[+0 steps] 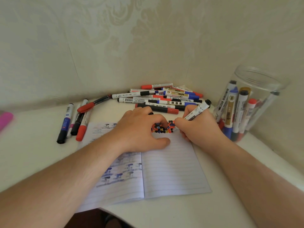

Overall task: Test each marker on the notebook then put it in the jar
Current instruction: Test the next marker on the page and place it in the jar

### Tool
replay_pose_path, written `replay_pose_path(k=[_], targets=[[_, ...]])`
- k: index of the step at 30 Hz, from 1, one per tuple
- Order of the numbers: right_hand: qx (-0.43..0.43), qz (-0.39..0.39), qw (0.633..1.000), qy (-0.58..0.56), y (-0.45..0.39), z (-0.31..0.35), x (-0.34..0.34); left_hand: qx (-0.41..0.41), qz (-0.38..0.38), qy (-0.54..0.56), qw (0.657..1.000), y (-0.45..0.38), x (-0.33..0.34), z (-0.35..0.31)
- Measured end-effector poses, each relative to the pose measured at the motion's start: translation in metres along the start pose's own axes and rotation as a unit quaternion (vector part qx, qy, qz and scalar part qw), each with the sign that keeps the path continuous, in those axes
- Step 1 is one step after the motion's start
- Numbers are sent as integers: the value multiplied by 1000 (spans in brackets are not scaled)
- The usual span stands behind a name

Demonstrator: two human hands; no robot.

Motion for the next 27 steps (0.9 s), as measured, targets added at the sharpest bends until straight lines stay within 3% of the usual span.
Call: replay_pose_path(k=[24, 27], targets=[[15, -8, 1000, -22, -4, -6, 0, -2, 19, 1, 1000, 3, -1, -2], [9, -12, 998, -55, -4, -7, 1, 18, -4, 16, 1000, 4, -5, -5]])
Point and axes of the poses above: each hand's wrist, its own y-axis away from the middle knuckle, its own x-axis out of the palm, z = x × y, the point moved 9 cm from there along -y, towards the middle knuckle, and after that the axes turned 2 degrees about z, right-handed, at the moved point
